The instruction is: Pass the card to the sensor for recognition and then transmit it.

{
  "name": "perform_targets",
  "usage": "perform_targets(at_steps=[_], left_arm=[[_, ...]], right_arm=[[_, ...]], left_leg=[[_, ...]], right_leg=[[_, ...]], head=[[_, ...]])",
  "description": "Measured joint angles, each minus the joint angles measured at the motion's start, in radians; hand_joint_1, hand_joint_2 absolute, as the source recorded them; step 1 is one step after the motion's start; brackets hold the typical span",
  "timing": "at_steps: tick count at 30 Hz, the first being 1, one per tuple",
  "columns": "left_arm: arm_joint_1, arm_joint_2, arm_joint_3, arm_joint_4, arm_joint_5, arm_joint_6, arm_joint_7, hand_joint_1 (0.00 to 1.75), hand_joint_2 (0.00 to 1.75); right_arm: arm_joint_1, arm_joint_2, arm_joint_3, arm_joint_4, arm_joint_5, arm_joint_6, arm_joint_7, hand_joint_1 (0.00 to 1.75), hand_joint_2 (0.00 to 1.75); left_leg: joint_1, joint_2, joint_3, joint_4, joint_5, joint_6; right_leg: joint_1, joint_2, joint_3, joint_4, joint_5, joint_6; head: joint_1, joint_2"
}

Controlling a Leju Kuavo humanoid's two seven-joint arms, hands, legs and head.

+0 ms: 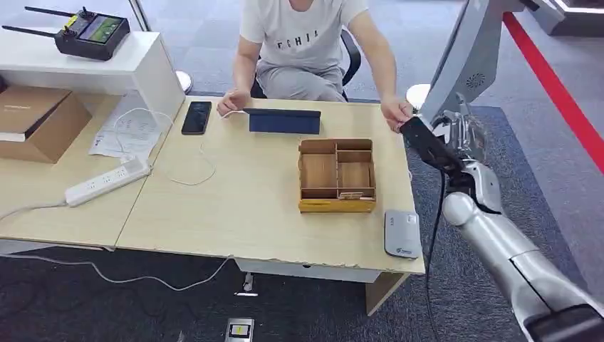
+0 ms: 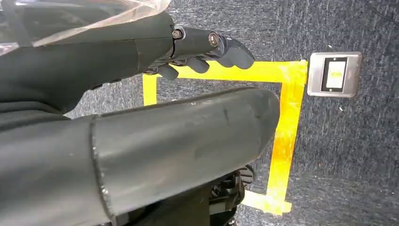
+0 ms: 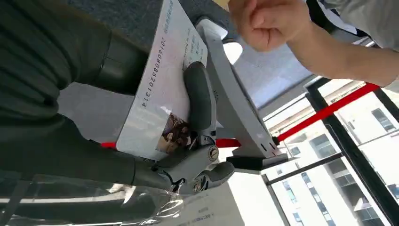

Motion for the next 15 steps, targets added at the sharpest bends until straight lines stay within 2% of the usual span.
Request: perform_targets(at_steps=[6,11,15], left_arm=[[0.008,0.000,0.000,0.000,0.013,0.010,-0.005,0.00,0.00],[0.036,0.002,0.000,0.000,0.040,0.018,-0.025,0.00,0.00],[0.058,0.002,0.001,0.000,0.059,0.025,-0.040,0.00,0.00]], right_arm=[[0.032,0.002,0.015,-0.037,0.012,0.002,-0.002,1.75,1.75],[0.125,-0.015,0.024,-0.107,0.034,0.018,0.023,1.75,1.75],[0.205,-0.042,0.020,-0.181,0.021,0.027,0.006,1.75,1.75]], left_leg=[[0.000,0.000,0.000,0.000,0.000,0.000],[0.000,0.000,0.000,0.000,-0.001,0.000],[0.000,0.000,0.000,0.000,-0.001,0.000]], right_leg=[[0.000,0.000,0.000,0.000,0.000,0.000],[0.000,0.000,0.000,0.000,0.000,0.000],[0.000,0.000,0.000,-0.001,0.000,0.000]], head=[[0.000,0.000],[0.000,0.000],[0.000,0.000]])
